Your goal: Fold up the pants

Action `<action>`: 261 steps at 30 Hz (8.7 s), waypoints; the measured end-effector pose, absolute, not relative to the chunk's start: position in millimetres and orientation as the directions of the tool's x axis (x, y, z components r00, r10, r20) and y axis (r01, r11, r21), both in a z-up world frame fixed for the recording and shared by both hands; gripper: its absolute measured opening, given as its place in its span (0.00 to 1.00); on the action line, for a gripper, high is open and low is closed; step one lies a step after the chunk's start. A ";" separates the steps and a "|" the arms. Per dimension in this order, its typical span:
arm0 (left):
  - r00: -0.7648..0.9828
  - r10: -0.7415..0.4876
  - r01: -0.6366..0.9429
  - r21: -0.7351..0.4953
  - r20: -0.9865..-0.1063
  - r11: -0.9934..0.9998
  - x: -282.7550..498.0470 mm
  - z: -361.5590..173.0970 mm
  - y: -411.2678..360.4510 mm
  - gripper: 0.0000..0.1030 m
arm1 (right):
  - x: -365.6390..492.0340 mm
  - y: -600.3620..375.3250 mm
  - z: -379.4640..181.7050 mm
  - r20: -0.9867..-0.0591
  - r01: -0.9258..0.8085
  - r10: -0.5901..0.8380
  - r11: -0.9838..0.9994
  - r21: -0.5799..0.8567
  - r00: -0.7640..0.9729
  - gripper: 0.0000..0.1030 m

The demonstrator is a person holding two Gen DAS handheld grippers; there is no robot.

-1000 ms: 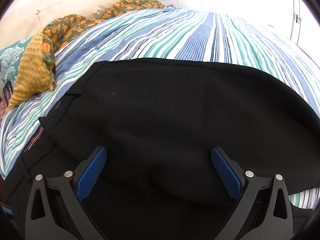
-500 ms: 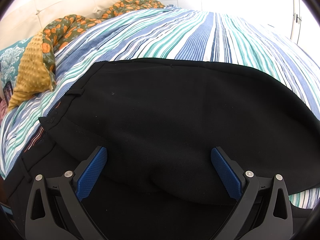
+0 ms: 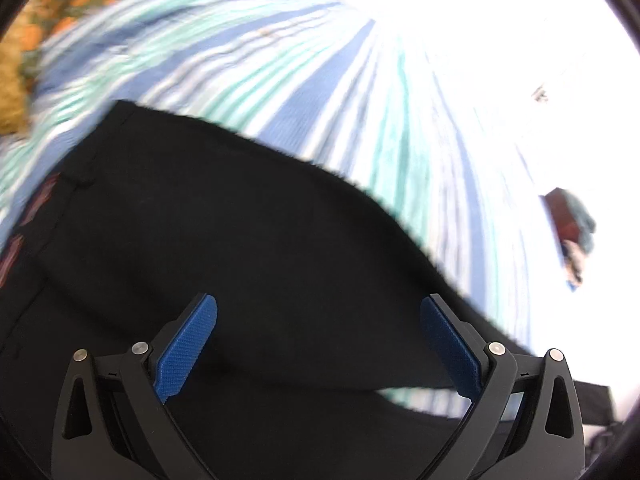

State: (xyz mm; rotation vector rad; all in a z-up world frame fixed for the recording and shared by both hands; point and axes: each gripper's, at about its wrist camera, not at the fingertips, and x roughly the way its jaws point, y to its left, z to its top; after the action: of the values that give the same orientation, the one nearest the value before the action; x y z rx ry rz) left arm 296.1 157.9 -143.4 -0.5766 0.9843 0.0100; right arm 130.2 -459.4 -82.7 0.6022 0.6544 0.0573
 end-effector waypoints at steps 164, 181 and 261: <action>0.542 0.073 -0.185 -0.034 -0.837 0.982 138.3 -181.1 69.8 0.87 | 84.1 -634.5 -175.9 -0.768 0.502 0.330 0.603 0.619 0.550 0.91; 0.544 0.063 -0.196 -0.054 -0.837 0.979 138.7 -182.2 72.5 0.88 | 96.3 -632.5 -227.8 -0.766 0.573 0.378 0.511 0.641 0.520 0.91; 0.450 -0.270 -0.007 -0.305 -0.851 0.952 156.5 -161.2 48.0 0.02 | 77.8 -224.0 -140.1 -0.632 -0.396 0.565 0.824 0.405 0.530 0.92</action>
State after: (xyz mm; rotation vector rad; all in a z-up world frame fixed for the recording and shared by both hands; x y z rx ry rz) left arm 156.5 48.0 -161.2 -0.2815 1.0957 -0.1653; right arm 77.8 -224.0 -140.1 0.2223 0.8327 0.5794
